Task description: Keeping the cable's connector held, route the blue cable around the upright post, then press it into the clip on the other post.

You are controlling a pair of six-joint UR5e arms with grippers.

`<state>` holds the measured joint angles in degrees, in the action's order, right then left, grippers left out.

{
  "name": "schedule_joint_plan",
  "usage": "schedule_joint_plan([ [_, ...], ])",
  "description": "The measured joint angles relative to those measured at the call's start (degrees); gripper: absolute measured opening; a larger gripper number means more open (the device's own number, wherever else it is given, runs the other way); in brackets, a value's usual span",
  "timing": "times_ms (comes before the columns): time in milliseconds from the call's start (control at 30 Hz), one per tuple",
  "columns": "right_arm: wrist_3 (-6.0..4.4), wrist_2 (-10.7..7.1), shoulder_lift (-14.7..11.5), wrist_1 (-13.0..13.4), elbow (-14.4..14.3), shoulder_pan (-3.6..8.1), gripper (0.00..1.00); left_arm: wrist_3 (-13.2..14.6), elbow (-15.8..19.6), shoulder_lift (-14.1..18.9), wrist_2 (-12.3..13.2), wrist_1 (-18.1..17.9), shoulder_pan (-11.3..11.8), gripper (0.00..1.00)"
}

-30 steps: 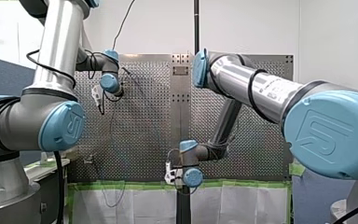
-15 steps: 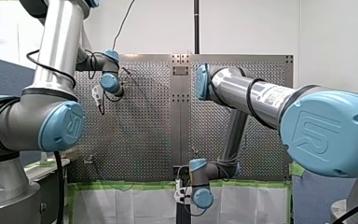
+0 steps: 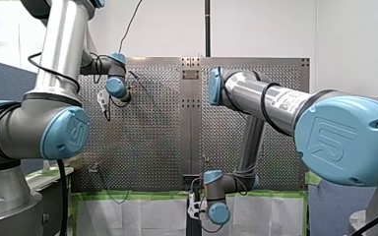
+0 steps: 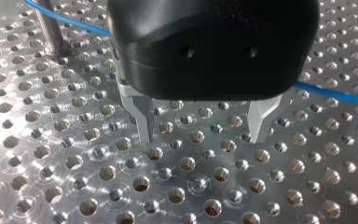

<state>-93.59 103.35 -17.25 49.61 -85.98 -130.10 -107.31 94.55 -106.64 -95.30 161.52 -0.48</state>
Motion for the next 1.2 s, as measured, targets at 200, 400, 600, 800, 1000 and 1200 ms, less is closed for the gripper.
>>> schedule_joint_plan([
  [200, 0.00, 0.68, -1.84, 2.47, -2.59, 0.31, 0.00, -0.06, 0.00, 0.00, -0.07, 0.03, 0.00, 1.00],
  [400, -0.12, 2.26, -4.71, 5.40, -5.54, 0.87, 0.00, -0.15, 0.00, 0.00, -0.11, 0.27, -0.02, 1.00],
  [600, -0.36, 3.04, -7.61, 8.28, -8.44, 1.64, 0.00, -0.32, 0.00, 0.00, -0.49, 0.99, -0.01, 1.00],
  [800, -0.30, 3.10, -10.36, 11.05, -11.19, 2.00, 0.00, -0.58, 0.00, 0.01, -1.30, 1.92, 0.01, 1.00],
  [1000, -0.20, 2.95, -13.10, 13.78, -13.93, 2.49, 0.00, -0.63, -0.01, 0.00, -1.75, 2.51, -0.02, 1.00],
  [1200, -0.08, 2.80, -15.74, 16.44, -16.58, 3.11, 0.00, -0.69, 0.00, 0.01, -2.00, 3.07, -0.02, 1.00],
])
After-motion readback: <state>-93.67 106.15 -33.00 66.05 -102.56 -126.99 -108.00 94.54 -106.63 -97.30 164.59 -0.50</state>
